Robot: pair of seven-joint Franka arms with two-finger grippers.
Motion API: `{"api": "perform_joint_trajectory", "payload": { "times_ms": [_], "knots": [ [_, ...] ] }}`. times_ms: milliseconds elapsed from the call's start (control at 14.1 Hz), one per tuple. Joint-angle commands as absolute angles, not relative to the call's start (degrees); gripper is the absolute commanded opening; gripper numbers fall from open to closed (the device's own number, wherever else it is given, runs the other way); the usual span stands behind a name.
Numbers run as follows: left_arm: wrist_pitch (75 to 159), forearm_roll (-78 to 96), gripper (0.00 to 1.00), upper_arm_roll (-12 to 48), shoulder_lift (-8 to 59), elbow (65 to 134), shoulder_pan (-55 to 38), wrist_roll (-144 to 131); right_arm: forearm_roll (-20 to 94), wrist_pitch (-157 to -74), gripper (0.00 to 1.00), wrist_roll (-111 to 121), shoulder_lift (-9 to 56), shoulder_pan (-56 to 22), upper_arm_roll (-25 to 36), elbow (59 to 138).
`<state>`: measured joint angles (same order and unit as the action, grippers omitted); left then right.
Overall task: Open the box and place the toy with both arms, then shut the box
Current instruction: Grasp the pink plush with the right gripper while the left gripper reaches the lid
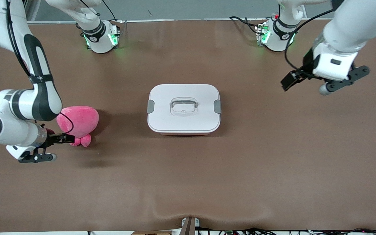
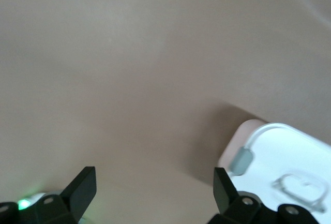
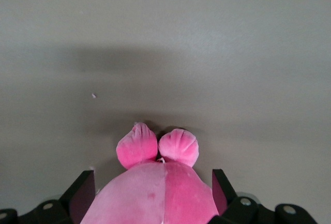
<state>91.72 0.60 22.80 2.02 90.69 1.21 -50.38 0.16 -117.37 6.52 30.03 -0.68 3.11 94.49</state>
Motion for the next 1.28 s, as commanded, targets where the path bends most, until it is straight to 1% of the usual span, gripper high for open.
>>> {"api": "perform_joint_trajectory", "payload": {
  "times_ms": [0,142,284,568,710,852,1065,1207],
  "knots": [
    [93.86,1.32,1.0,26.53,4.74,89.38,1.5,-61.91,0.97,-120.74,1.0,7.73,33.48,-0.27,1.85,93.78],
    [96.67,1.06,1.0,29.87,6.93,89.38,1.49,-71.85,0.97,-125.31,1.0,11.23,35.76,0.26,1.85,93.78],
    [99.48,0.53,1.0,32.24,8.78,89.47,0.97,-79.5,1.14,-126.04,1.0,12.74,36.21,0.53,1.85,93.78],
    [105.81,-1.04,1.0,32.43,12.21,89.65,-4.29,-99.09,1.14,-125.34,1.0,12.83,37.96,0.0,1.76,94.22],
    [107.4,-5.16,1.0,32.52,14.31,89.47,-7.28,-108.41,1.14,-125.42,0.85,13.27,38.14,-0.35,1.76,95.45],
    [109.06,-9.21,1.0,32.52,17.12,89.3,-11.23,-115.97,1.14,-125.42,0.74,13.27,38.67,-0.44,1.76,95.45],
    [114.15,-13.96,1.0,32.43,20.56,89.03,-14.49,-131.61,1.05,-125.51,0.63,13.27,38.85,-0.97,1.32,95.45],
    [115.4,-17.39,1.0,32.43,22.58,88.95,-16.51,-137.96,1.05,-125.68,0.55,13.27,39.46,-1.05,1.23,95.45]
  ]
}}
